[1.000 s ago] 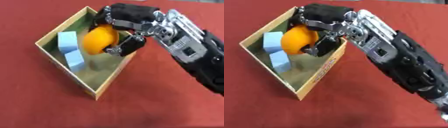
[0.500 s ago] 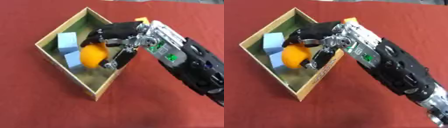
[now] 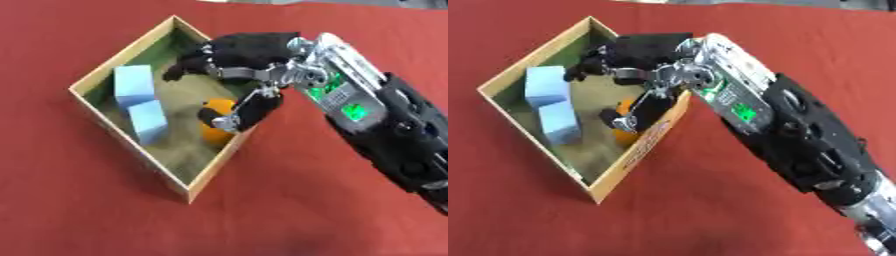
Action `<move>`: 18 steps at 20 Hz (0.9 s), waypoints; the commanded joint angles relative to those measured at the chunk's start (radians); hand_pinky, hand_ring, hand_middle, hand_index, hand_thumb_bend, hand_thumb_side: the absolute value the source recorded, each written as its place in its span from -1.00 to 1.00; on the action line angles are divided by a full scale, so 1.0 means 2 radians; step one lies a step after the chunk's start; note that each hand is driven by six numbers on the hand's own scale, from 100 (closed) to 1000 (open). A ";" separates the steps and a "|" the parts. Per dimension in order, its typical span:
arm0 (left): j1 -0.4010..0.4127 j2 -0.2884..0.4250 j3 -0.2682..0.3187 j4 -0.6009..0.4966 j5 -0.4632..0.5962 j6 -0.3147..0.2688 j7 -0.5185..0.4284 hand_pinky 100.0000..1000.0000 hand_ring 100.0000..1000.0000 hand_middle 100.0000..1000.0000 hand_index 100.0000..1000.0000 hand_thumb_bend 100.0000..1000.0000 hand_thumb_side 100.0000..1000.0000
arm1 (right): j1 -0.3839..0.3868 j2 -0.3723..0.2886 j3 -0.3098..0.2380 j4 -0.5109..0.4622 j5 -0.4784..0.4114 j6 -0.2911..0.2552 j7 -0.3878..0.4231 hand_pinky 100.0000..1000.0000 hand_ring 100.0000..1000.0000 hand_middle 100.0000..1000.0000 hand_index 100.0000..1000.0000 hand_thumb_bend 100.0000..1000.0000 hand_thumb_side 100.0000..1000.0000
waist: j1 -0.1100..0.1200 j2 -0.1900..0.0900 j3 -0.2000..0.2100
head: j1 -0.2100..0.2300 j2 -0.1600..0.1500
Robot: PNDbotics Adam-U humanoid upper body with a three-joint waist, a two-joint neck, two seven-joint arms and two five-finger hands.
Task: Pick up objects on the table and place them in the box.
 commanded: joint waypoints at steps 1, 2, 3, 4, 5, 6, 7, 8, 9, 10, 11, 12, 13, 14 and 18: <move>-0.002 0.007 0.002 -0.008 -0.001 0.000 0.000 0.82 0.53 0.36 0.67 -0.85 0.52 | 0.000 -0.019 -0.036 -0.035 -0.018 0.017 -0.016 0.83 0.92 0.63 0.91 -1.00 -1.00 | 0.004 -0.015 -0.001 | 0.003 -0.006; -0.002 0.007 0.002 -0.008 -0.001 0.000 0.001 0.82 0.53 0.36 0.67 -0.85 0.52 | 0.003 -0.024 -0.047 -0.044 -0.021 0.023 -0.022 0.83 0.92 0.63 0.91 -1.00 -1.00 | 0.004 -0.015 -0.001 | 0.004 -0.007; -0.002 0.007 0.003 -0.008 -0.001 0.000 0.001 0.82 0.53 0.36 0.67 -0.85 0.52 | 0.007 -0.028 -0.058 -0.050 -0.026 0.030 -0.026 0.84 0.93 0.62 0.91 -1.00 -1.00 | 0.004 -0.015 -0.002 | 0.005 -0.007; -0.001 0.007 0.003 -0.008 -0.001 0.001 0.001 0.82 0.53 0.36 0.67 -0.85 0.52 | 0.010 -0.032 -0.067 -0.056 -0.031 0.036 -0.031 0.84 0.92 0.62 0.91 -1.00 -1.00 | 0.004 -0.015 -0.003 | 0.006 -0.007; -0.001 0.007 0.003 -0.008 -0.001 0.001 0.001 0.82 0.53 0.36 0.67 -0.85 0.52 | 0.013 -0.036 -0.076 -0.060 -0.037 0.042 -0.035 0.84 0.92 0.61 0.90 -1.00 -1.00 | 0.004 -0.015 -0.003 | 0.007 -0.007; -0.002 0.007 0.003 -0.008 -0.002 0.001 0.002 0.82 0.53 0.36 0.67 -0.85 0.52 | 0.015 -0.040 -0.084 -0.063 -0.041 0.048 -0.039 0.84 0.92 0.62 0.91 -1.00 -1.00 | 0.005 -0.015 -0.004 | 0.008 -0.007; -0.002 0.007 0.003 -0.008 -0.002 0.001 0.002 0.82 0.53 0.36 0.67 -0.85 0.52 | 0.017 -0.045 -0.091 -0.065 -0.044 0.053 -0.043 0.83 0.92 0.61 0.90 -1.00 -1.00 | 0.005 -0.015 -0.004 | 0.009 -0.007; -0.001 0.007 0.003 -0.008 -0.002 0.001 0.002 0.82 0.53 0.36 0.67 -0.85 0.52 | 0.020 -0.050 -0.098 -0.067 -0.046 0.058 -0.047 0.83 0.92 0.61 0.90 -1.00 -1.00 | 0.005 -0.015 -0.004 | 0.009 -0.007; -0.001 0.008 0.003 -0.008 -0.002 0.001 0.002 0.82 0.53 0.36 0.67 -0.85 0.52 | 0.022 -0.055 -0.104 -0.068 -0.047 0.062 -0.051 0.83 0.91 0.60 0.90 -1.00 -1.00 | 0.005 -0.015 -0.004 | 0.010 -0.008; -0.001 0.008 0.003 -0.008 -0.002 0.001 0.003 0.82 0.53 0.36 0.67 -0.85 0.52 | 0.024 -0.061 -0.111 -0.067 -0.047 0.066 -0.055 0.82 0.91 0.59 0.90 -1.00 -1.00 | 0.005 -0.015 -0.005 | 0.011 -0.008; -0.001 0.008 0.003 -0.008 -0.002 0.001 0.003 0.82 0.53 0.36 0.67 -0.85 0.52 | 0.026 -0.066 -0.116 -0.065 -0.046 0.070 -0.059 0.82 0.91 0.60 0.90 -1.00 -1.00 | 0.005 -0.015 -0.005 | 0.011 -0.008; -0.001 0.008 0.003 -0.008 -0.003 0.001 0.003 0.82 0.53 0.36 0.67 -0.85 0.52 | 0.028 -0.075 -0.122 -0.058 -0.043 0.075 -0.061 0.82 0.92 0.61 0.90 -1.00 -1.00 | 0.005 -0.015 -0.005 | 0.012 -0.008; -0.001 0.008 0.003 -0.008 -0.003 0.001 0.003 0.82 0.53 0.36 0.67 -0.85 0.52 | 0.029 -0.083 -0.125 -0.048 -0.040 0.077 -0.062 0.82 0.92 0.63 0.91 -1.00 -1.00 | 0.005 -0.015 -0.005 | 0.013 -0.008; -0.001 0.009 0.003 -0.008 -0.003 0.001 0.002 0.82 0.53 0.36 0.67 -0.85 0.52 | 0.028 -0.093 -0.127 -0.034 -0.035 0.078 -0.063 0.82 0.92 0.63 0.91 -1.00 -1.00 | 0.004 -0.015 -0.005 | 0.013 -0.008; 0.000 0.010 0.003 -0.008 -0.004 0.001 0.002 0.82 0.53 0.36 0.67 -0.85 0.52 | 0.013 -0.124 -0.122 0.028 -0.016 0.064 -0.061 0.82 0.95 0.69 0.94 -0.96 -1.00 | 0.004 -0.015 -0.005 | 0.012 -0.007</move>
